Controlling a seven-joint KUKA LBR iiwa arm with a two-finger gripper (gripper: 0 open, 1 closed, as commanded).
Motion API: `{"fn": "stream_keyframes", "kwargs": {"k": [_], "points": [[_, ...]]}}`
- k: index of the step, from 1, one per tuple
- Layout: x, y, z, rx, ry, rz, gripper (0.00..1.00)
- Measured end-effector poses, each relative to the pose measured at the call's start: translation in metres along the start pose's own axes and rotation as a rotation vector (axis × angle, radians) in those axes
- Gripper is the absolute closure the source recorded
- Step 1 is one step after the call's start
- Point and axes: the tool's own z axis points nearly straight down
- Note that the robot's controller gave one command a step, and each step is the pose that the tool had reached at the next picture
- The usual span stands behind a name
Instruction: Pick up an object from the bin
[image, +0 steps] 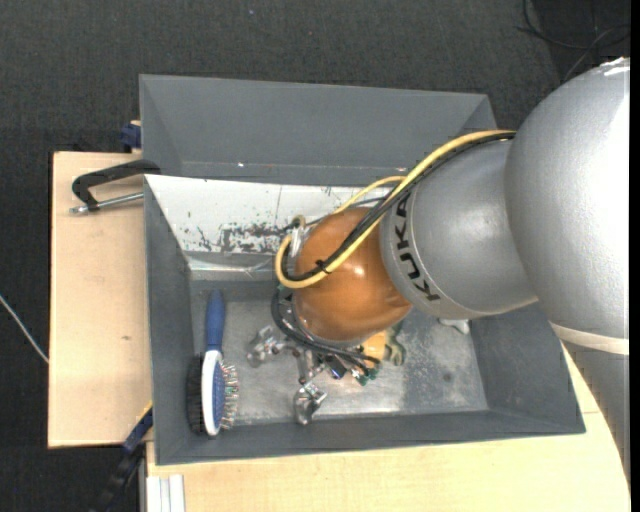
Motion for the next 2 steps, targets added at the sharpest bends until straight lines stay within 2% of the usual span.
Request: {"fn": "stream_keyframes", "kwargs": {"k": [1,2], "points": [[0.041,-0.055,-0.031,0.004,0.005,0.002,0.0],[0.079,-0.111,-0.03,0.002,0.009,-0.05,0.0]]}}
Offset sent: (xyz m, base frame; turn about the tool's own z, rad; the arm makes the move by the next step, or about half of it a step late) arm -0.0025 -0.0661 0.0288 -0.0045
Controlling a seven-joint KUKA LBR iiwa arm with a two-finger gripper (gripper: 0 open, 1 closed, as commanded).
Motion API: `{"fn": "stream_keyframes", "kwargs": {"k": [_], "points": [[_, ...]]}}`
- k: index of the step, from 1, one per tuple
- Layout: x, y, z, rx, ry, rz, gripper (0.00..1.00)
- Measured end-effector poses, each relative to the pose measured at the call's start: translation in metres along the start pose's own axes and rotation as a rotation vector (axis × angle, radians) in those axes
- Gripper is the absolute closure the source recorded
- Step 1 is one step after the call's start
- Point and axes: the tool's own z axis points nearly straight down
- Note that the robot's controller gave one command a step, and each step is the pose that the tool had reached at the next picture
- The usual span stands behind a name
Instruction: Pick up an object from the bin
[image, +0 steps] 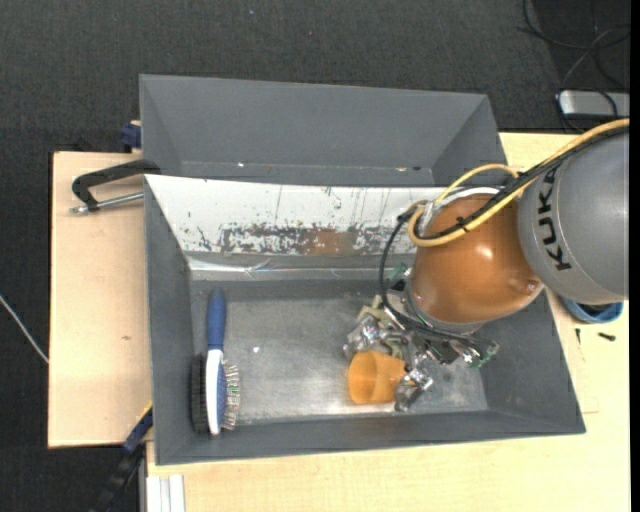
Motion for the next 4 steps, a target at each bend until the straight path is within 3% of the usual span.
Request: {"fn": "stream_keyframes", "kwargs": {"k": [1,2,3,4], "points": [[0.01,-0.015,0.021,-0.01,-0.009,-0.137,0.0],[-0.008,0.012,0.029,0.0,-0.002,-0.337,0.0],[-0.011,0.013,0.027,0.002,-0.012,-0.337,1.0],[-0.014,0.013,-0.047,0.005,-0.011,-0.336,1.0]]}}
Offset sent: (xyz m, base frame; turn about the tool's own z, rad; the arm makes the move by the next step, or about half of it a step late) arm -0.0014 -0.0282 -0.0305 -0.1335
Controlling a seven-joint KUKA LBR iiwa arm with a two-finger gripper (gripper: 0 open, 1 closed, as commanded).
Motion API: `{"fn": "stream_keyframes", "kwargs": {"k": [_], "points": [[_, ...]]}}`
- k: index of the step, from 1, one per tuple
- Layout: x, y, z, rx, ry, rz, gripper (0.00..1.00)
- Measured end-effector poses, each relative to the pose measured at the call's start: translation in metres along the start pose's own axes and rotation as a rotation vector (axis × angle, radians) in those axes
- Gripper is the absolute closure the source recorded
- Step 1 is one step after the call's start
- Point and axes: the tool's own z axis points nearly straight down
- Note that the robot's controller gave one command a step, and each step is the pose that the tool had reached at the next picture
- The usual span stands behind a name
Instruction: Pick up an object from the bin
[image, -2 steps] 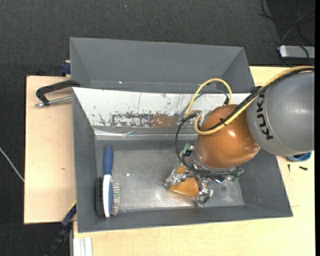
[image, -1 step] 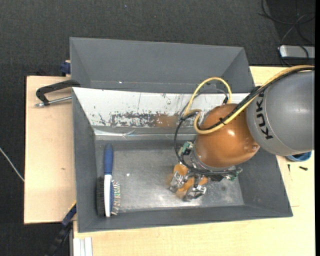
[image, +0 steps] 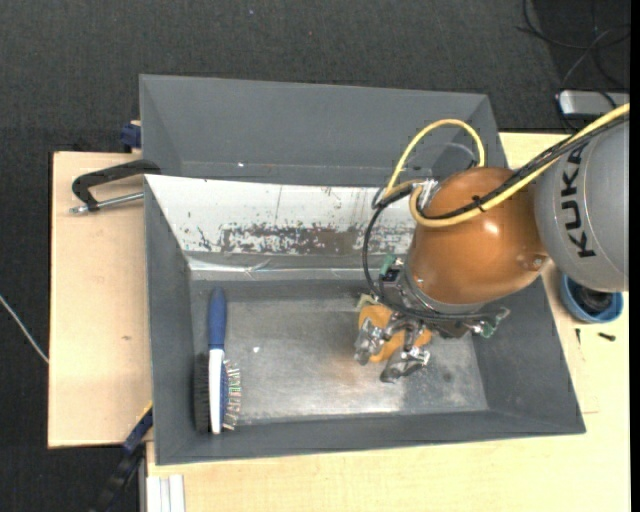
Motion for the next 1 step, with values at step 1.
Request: {"fn": "stream_keyframes", "kwargs": {"k": [1], "points": [[-0.0025,-0.0015,-0.0454,-0.002,0.001,0.002,1.0]]}}
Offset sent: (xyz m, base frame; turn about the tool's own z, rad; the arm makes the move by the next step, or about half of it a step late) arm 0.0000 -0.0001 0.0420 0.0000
